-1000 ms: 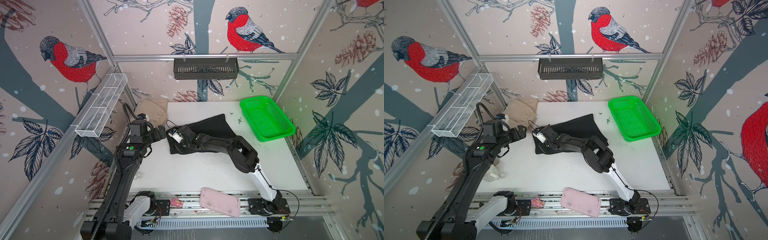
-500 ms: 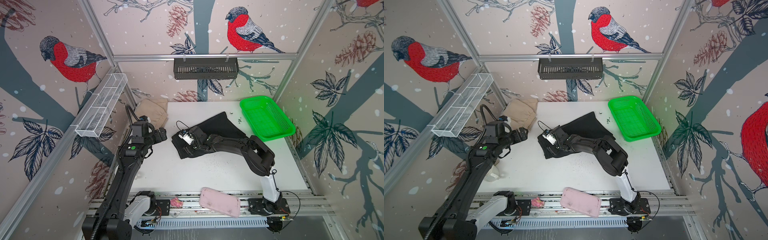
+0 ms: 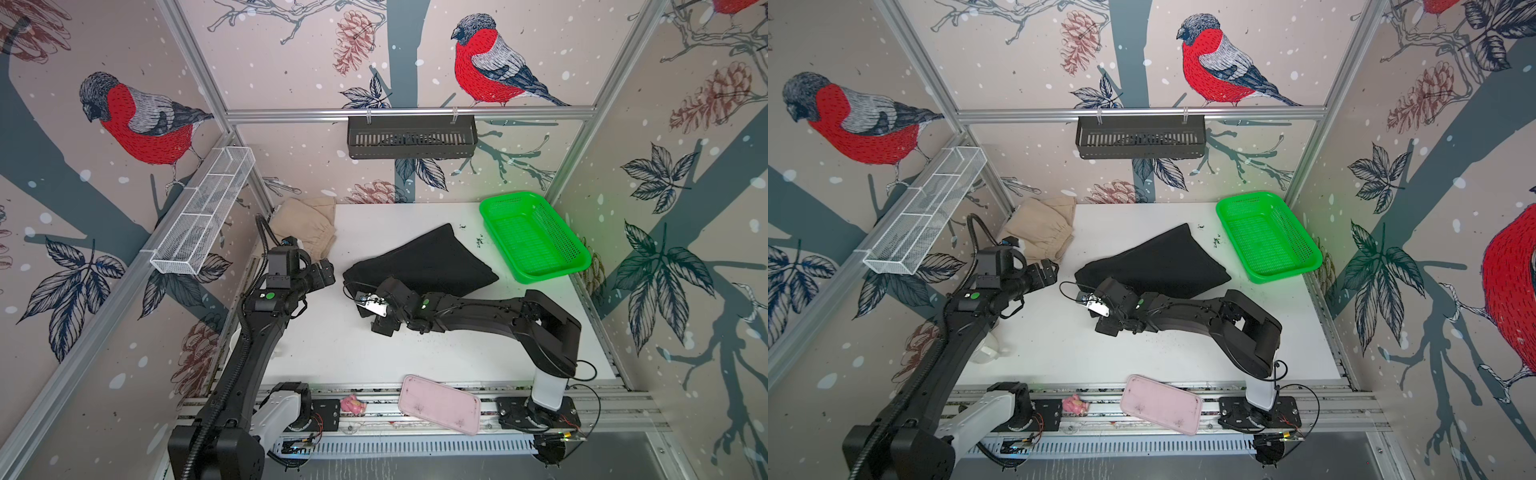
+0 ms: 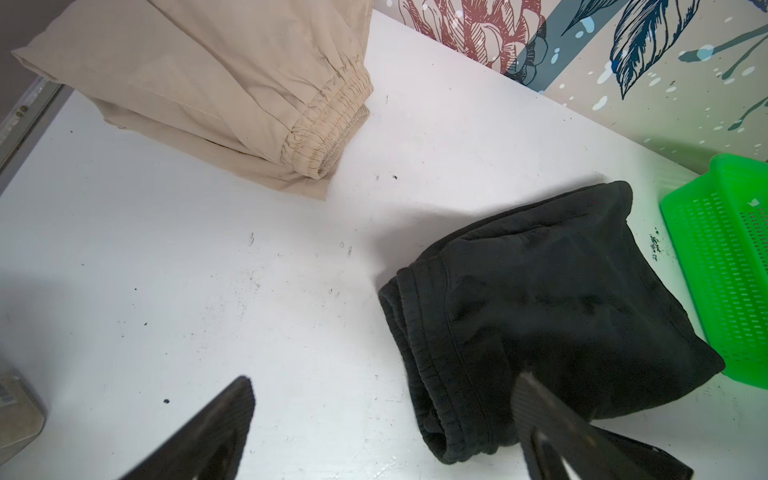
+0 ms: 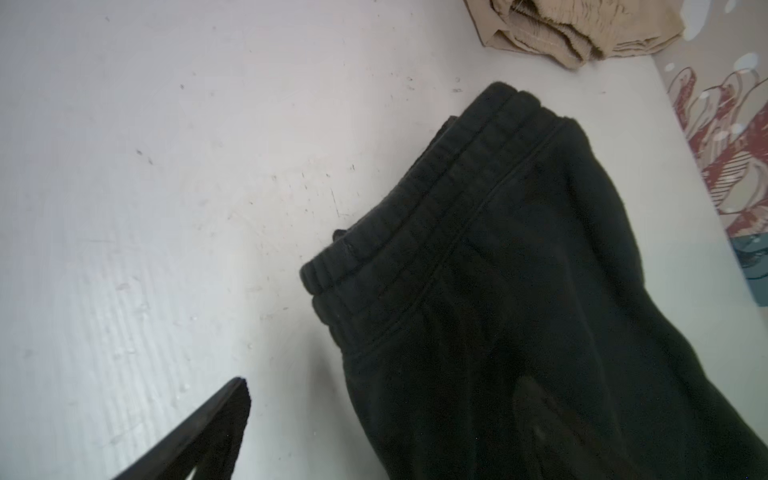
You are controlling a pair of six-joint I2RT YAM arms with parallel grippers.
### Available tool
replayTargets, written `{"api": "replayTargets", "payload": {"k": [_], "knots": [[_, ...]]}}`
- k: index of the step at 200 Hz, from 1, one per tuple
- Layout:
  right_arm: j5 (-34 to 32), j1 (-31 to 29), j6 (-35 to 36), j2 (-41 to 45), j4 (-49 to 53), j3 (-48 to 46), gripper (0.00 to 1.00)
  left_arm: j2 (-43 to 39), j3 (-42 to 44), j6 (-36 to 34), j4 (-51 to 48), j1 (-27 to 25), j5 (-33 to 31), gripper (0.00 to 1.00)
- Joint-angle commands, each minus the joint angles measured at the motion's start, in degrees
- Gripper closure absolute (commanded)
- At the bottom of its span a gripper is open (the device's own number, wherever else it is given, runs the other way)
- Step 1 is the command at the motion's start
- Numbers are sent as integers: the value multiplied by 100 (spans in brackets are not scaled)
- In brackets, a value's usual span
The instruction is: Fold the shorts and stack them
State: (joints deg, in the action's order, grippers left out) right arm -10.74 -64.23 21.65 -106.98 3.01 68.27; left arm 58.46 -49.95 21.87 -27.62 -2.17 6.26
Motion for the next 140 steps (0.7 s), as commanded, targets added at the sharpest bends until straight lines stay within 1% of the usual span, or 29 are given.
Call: {"api": "replayTargets", "payload": {"k": [1, 50, 80, 87, 101, 117, 131, 140], "knots": [[-857, -204, 688, -217, -293, 67, 0, -33, -32, 8, 111, 104, -26, 3], [-1219, -311, 1196, -744, -495, 299, 0, -90, 85, -41, 56, 639, 469, 3], [-1397, -293, 1300, -1056, -547, 440, 0, -106, 166, -20, 57, 761, 558, 3], [-1394, -285, 1277, -1121, -551, 457, 1, -96, 185, -4, 67, 762, 581, 3], [-1304, -277, 1192, -1183, -587, 421, 9, -54, 221, 40, 72, 763, 646, 3], [-1125, -267, 1095, -1174, -680, 342, 23, 15, 312, 149, 118, 770, 740, 3], [-1001, -253, 1016, -1187, -717, 326, 41, 47, 513, 350, 331, 771, 1008, 3], [-921, -232, 952, -1185, -756, 313, 54, 56, 684, 523, 530, 768, 1196, 3]]}}
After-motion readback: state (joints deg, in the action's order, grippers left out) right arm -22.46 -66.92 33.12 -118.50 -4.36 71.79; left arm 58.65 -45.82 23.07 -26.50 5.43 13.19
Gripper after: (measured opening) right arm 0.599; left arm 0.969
